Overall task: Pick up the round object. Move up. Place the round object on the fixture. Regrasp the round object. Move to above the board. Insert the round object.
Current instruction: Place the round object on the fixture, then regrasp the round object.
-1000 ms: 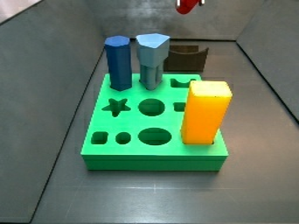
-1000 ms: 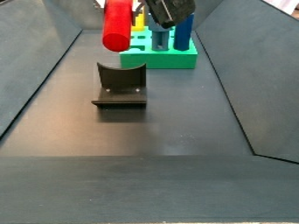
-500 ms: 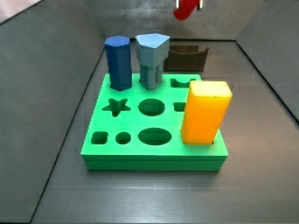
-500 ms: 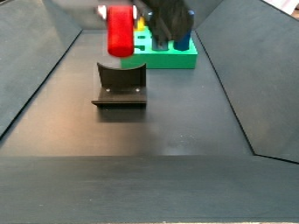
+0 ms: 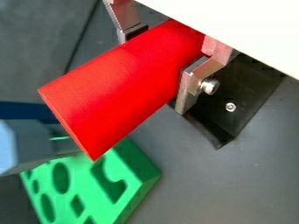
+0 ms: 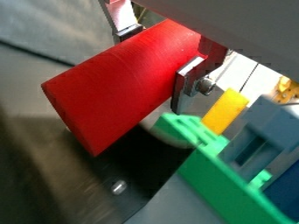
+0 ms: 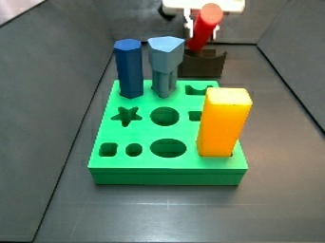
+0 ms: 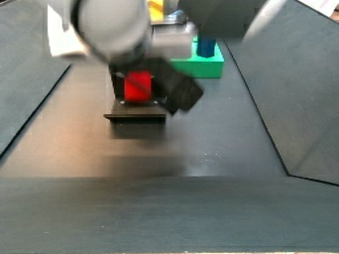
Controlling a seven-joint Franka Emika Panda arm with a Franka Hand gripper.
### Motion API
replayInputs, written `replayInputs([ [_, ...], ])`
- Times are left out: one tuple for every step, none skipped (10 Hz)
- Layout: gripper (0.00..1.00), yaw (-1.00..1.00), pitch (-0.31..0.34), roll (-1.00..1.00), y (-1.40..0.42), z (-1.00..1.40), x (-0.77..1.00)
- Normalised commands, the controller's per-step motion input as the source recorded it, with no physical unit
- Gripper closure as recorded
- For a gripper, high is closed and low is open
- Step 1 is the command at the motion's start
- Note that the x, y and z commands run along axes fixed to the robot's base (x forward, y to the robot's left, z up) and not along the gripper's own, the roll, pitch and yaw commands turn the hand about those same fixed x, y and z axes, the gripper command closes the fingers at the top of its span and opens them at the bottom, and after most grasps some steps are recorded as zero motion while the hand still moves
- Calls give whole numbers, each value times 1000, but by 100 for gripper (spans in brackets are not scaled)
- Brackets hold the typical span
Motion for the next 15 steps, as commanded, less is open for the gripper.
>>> replayInputs([
  [100, -205, -2, -181, 131, -884, 164],
  [100, -171, -29, -138, 100, -582, 128],
  [100, -139, -44, -113, 73, -378, 105],
  [100, -113, -63, -81, 97, -288, 72],
  [100, -96, -62, -80, 99, -286, 54],
  [100, -67, -60, -81, 95, -289, 51],
  [100, -51, -59, -81, 93, -290, 50],
  [100, -42, -58, -81, 91, -292, 48],
  [100, 0, 0, 0, -500, -167, 0],
  [0, 0, 0, 0, 0, 0, 0],
  [0, -16, 18, -12, 0, 1000, 0],
  [0, -9, 19, -6, -2, 1000, -7],
  [0, -4, 17, 3, -1, 1000, -15],
  [0, -1, 12, 14, 2, 1000, -27],
  [0, 0, 12, 16, 2, 1000, -30],
])
